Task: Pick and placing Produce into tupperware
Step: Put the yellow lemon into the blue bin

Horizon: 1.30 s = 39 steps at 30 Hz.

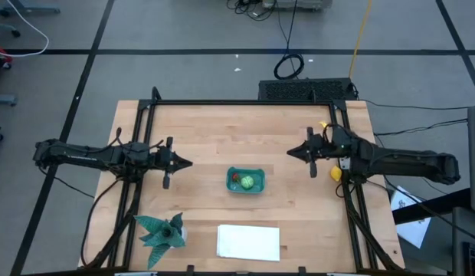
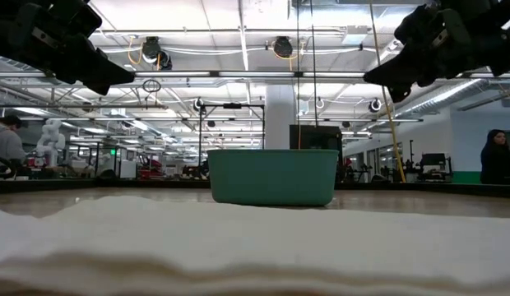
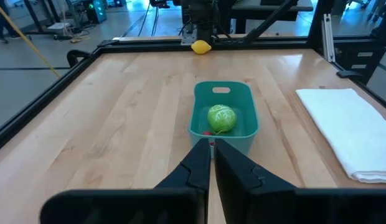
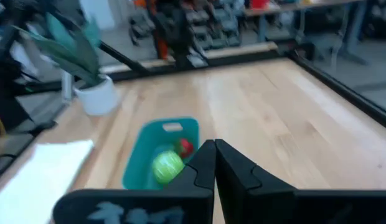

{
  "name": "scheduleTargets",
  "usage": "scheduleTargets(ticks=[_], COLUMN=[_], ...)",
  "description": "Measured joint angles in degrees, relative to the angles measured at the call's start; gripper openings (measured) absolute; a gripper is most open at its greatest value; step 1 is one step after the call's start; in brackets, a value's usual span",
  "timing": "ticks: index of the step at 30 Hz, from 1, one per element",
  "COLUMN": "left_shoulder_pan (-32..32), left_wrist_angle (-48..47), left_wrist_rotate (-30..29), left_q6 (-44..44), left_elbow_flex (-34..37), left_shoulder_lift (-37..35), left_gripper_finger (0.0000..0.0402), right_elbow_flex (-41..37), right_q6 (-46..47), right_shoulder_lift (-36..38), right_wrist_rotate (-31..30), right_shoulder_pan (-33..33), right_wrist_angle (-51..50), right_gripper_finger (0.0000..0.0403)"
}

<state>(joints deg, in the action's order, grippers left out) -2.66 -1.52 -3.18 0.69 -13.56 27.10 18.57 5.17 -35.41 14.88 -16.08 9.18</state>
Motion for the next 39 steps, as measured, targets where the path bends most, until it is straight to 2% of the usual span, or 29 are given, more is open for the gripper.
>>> scheduleTargets(ticks=[10,13,20,34,39], left_shoulder_pan=[0.0,0.01,0.0,0.0,0.0], left_wrist_angle=[0.02,0.02,0.02,0.02,0.02], left_wrist_rotate=[0.0,0.0,0.0,0.01,0.02], left_q6=[-0.15,-0.14,0.07,0.24,0.36], left_elbow_flex=[0.0,0.0,0.0,0.0,0.0], left_shoulder_lift=[-0.01,-0.01,-0.01,-0.01,-0.01], left_gripper_finger=[0.0026,0.0026,0.0026,0.0026,0.0026], right_elbow_flex=[14.51,17.84,21.33,21.44,22.24], right_q6=[0.75,1.63,4.77,9.95,10.71], right_shoulder_lift=[-0.9,-1.86,-4.89,-11.91,-15.36], right_wrist_rotate=[-7.59,-7.71,-7.66,-7.07,-5.17], right_shoulder_pan=[-0.07,-0.07,-0.07,-0.07,-0.04], right_wrist_angle=[-31.19,-37.45,-45.55,-58.65,-62.58], right_gripper_finger=[0.0,0.0,0.0,0.0,0.0])
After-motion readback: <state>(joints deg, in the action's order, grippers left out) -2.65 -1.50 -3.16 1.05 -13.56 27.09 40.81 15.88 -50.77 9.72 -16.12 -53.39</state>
